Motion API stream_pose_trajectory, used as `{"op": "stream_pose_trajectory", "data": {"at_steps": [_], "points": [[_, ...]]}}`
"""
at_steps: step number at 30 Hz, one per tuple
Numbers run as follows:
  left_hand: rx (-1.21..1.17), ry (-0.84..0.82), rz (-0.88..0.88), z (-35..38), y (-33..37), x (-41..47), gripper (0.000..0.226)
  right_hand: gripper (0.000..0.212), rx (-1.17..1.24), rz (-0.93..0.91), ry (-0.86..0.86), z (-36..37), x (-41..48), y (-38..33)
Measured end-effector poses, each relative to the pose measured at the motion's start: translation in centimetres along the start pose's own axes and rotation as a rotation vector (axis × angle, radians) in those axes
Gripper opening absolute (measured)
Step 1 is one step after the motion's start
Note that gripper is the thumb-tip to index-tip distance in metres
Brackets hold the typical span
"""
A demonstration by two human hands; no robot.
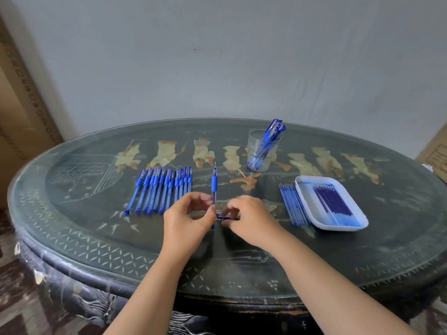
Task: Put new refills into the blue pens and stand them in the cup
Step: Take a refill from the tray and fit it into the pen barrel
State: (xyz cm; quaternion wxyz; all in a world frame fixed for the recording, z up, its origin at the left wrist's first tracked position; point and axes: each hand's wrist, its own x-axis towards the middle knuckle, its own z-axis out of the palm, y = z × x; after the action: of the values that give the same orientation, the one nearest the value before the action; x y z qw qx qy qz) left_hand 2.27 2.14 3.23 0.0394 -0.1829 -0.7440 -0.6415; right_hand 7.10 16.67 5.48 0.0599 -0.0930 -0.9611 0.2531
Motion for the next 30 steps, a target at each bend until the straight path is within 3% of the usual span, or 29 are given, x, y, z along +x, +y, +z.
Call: {"op": "stream_pose_trajectory", "data": {"at_steps": [6, 11, 13, 24, 28, 30], "points": [[0.012, -0.010, 0.007, -0.1, 0.0, 0.0, 0.020, 0.007, 0.052, 0.009, 0.072, 0.3, 0.0, 0.0], [0.021, -0.020, 0.005, 0.1, 0.1, 0.0, 0.020, 0.005, 0.817, 0.172, 0.262, -4.4, 1.0, -1.5], [0.027, -0.031, 0.005, 0.2, 0.2, -0.1, 0.020, 0.007, 0.919, 0.132, 0.263, -6.1, 1.6, -2.3], [0.045, -0.049, 0.034, 0.2, 0.3, -0.2, 0.019, 0.014, 0.526, -0.004, 0.139, -6.9, 3.1, -3.3], [0.045, -0.045, 0.038, 0.1, 0.2, -0.1, 0.019, 0.002, 0.480, 0.011, 0.062, -6.8, 3.1, -3.2], [0.049, -0.051, 0.045, 0.1, 0.2, -0.1, 0.018, 0.015, 0.447, 0.026, 0.073, -6.4, 2.9, -3.1]]}}
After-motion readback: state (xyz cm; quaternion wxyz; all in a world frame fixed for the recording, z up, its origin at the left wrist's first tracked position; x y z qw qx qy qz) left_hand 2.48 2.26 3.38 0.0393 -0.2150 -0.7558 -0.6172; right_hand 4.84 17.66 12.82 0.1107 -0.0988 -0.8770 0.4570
